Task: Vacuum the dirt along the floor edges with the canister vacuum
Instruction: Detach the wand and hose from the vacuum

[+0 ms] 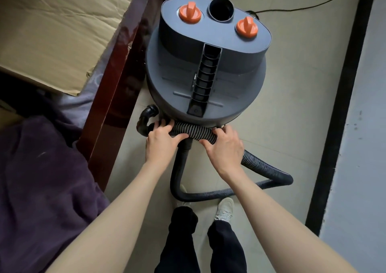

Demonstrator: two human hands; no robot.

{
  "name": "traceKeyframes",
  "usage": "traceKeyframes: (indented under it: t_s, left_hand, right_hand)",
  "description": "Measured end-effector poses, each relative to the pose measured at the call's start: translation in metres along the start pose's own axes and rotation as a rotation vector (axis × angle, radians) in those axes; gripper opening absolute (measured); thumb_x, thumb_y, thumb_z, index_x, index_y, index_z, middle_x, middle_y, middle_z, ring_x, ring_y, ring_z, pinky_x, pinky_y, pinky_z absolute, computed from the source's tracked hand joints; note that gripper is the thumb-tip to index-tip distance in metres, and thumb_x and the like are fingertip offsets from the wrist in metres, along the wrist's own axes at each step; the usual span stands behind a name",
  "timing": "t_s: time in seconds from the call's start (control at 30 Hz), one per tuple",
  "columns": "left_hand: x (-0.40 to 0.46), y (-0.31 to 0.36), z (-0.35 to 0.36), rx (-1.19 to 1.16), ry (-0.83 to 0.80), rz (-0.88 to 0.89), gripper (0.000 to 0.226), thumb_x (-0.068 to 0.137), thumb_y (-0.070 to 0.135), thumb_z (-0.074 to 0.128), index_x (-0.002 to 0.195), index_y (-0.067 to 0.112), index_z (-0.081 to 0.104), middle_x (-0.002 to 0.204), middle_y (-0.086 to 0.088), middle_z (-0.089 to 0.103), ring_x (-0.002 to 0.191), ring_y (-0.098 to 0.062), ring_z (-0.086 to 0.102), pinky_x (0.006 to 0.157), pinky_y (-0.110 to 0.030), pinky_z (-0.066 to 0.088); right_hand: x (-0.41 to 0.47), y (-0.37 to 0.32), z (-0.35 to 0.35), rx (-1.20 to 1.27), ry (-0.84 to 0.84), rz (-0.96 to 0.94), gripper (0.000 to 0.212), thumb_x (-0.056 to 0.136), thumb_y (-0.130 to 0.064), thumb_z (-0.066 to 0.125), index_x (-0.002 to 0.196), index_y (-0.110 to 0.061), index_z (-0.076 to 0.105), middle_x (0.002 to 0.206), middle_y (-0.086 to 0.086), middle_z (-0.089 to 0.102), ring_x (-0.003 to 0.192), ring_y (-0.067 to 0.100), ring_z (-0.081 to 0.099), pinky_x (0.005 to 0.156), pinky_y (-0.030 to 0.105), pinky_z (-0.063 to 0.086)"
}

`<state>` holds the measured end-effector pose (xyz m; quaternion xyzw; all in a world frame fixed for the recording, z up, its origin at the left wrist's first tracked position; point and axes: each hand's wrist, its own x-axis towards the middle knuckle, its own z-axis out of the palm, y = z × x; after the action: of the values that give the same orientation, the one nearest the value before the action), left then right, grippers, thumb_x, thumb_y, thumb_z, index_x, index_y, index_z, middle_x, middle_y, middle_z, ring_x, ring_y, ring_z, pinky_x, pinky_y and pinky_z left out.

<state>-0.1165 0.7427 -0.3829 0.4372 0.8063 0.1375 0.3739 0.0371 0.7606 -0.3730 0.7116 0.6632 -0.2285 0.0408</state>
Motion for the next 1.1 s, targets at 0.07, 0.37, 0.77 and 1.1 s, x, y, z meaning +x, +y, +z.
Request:
traceKeyframes:
  t_s: [0.07, 0.37, 0.77, 1.1]
  left_hand:
    - [0.001, 0.003, 0.002, 0.03, -0.019, -0.026, 0.062, 0.081, 0.045, 0.069, 0.134, 0.015, 0.054, 0.121, -0.015, 0.061, 0.119, -0.032, 0.05, 0.097, -0.043, 0.044]
    - [-0.001, 0.018, 0.015, 0.007, -0.089, -0.014, 0.054, 0.091, 0.037, 0.059, 0.139, 0.015, 0.047, 0.128, -0.015, 0.056, 0.124, -0.033, 0.045, 0.099, -0.042, 0.041]
    - [0.01, 0.077, -0.008, 0.213, 0.22, 0.42, 0.07, 0.092, 0.048, 0.042, 0.149, 0.01, 0.023, 0.153, -0.016, 0.024, 0.144, -0.031, 0.017, 0.116, -0.046, 0.015]
    - [0.029, 0.098, 0.007, 0.193, 0.097, 0.238, 0.083, 0.086, 0.044, 0.055, 0.152, 0.023, 0.008, 0.158, -0.006, 0.017, 0.147, -0.03, -0.002, 0.114, -0.057, -0.003]
  right_hand:
    - [0.003, 0.004, 0.003, -0.003, -0.003, 0.01, 0.048, 0.084, -0.048, 0.066, 0.116, -0.012, 0.066, 0.118, 0.006, 0.056, 0.113, 0.027, 0.049, 0.086, 0.041, 0.041]
    - [0.022, 0.023, -0.011, 0.011, -0.126, 0.035, 0.05, 0.09, -0.047, 0.061, 0.128, -0.015, 0.059, 0.126, 0.006, 0.054, 0.12, 0.025, 0.045, 0.09, 0.037, 0.042]
    - [0.058, 0.029, -0.072, -0.072, 0.068, -0.278, 0.065, 0.097, -0.041, 0.052, 0.153, -0.022, 0.027, 0.162, 0.013, 0.014, 0.149, 0.032, 0.01, 0.119, 0.047, 0.015]
    - [0.06, 0.038, -0.052, -0.188, -0.068, -0.235, 0.064, 0.099, -0.055, 0.03, 0.155, -0.035, 0.006, 0.164, 0.002, -0.006, 0.15, 0.022, -0.009, 0.12, 0.048, 0.001]
